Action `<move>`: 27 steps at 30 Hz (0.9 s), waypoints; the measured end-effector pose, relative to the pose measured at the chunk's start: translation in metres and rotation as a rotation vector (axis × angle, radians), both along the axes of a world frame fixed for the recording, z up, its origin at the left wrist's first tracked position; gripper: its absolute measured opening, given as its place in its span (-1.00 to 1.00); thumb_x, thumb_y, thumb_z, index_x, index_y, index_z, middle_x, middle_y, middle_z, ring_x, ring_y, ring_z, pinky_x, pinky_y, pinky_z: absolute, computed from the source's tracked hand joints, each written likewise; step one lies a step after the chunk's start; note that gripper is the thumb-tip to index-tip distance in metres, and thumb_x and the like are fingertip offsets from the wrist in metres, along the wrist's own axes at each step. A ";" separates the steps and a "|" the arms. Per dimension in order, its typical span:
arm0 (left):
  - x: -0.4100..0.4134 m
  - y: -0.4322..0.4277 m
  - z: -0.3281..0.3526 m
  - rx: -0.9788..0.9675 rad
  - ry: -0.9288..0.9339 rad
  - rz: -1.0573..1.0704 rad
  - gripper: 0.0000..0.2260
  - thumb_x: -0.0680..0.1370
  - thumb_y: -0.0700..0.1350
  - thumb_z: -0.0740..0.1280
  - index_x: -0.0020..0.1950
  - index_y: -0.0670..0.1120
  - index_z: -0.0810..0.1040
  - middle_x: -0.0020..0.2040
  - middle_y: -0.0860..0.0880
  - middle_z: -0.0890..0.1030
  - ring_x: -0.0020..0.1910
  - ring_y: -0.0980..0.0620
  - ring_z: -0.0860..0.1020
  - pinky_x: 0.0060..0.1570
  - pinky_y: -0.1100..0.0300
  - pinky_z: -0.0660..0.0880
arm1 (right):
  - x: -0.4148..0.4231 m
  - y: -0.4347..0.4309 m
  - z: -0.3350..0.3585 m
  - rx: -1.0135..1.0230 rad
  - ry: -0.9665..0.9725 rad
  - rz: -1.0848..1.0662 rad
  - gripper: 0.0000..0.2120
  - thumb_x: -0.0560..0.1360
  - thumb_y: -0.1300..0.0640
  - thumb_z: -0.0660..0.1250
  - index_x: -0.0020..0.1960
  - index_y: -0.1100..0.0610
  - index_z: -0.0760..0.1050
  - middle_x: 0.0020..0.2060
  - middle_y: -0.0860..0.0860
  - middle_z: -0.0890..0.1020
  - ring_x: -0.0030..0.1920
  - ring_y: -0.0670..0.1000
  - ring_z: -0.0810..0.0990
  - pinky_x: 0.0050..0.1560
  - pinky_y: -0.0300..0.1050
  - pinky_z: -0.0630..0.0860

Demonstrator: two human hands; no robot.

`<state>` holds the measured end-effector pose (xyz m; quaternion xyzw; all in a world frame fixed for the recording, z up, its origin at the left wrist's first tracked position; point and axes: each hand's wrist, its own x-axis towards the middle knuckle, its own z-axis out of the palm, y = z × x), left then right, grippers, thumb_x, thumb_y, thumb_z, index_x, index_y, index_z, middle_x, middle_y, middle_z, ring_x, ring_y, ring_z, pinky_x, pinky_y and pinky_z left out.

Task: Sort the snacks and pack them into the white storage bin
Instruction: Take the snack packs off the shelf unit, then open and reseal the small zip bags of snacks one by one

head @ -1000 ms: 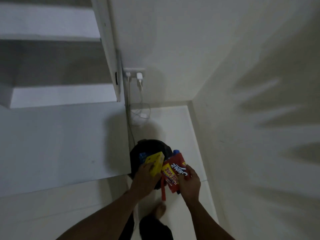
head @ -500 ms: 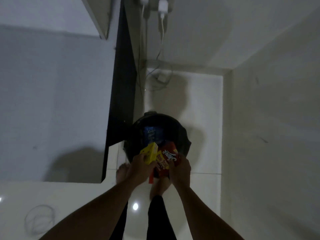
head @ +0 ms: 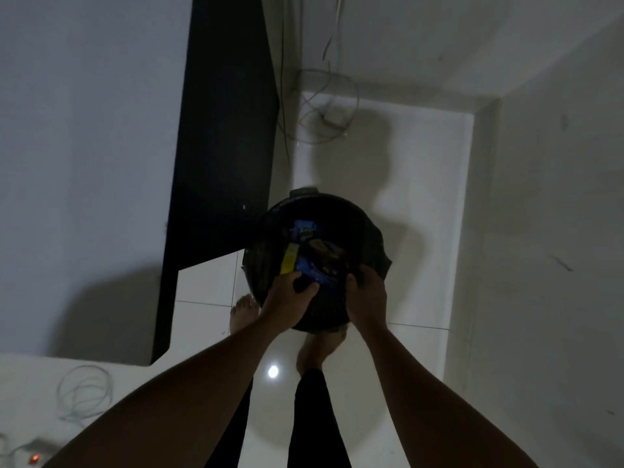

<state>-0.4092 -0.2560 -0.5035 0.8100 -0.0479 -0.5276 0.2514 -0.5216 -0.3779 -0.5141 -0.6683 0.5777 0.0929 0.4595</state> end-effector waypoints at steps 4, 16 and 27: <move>0.006 -0.016 0.068 -0.057 -0.047 -0.049 -0.71 0.53 -0.01 0.38 0.16 -0.17 0.53 0.01 -0.03 0.54 0.07 -0.05 0.55 -0.02 0.16 0.46 | 0.006 -0.012 0.052 0.028 -0.003 0.036 -0.72 0.54 0.07 0.19 0.15 0.15 0.54 0.02 0.05 0.61 0.03 0.05 0.58 -0.09 -0.22 0.43; 0.048 -0.028 0.342 -0.244 -0.379 -0.259 -0.56 0.52 0.15 0.33 0.30 -0.07 0.49 0.21 -0.04 0.53 0.19 -0.03 0.53 0.15 0.09 0.50 | 0.051 -0.050 0.334 -0.128 -0.263 0.274 -0.65 0.63 0.06 0.23 0.38 0.15 0.43 0.31 0.06 0.44 0.22 0.05 0.51 0.26 -0.12 0.44; 0.176 0.051 0.536 -0.157 -0.951 -0.172 -0.47 0.53 0.17 0.29 0.45 0.01 0.35 0.46 -0.03 0.35 0.38 -0.08 0.39 0.27 -0.01 0.43 | 0.193 -0.025 0.529 -0.471 -0.530 0.716 -0.67 0.58 0.12 0.32 0.29 0.24 0.49 0.22 0.18 0.51 0.23 0.15 0.52 0.22 -0.13 0.38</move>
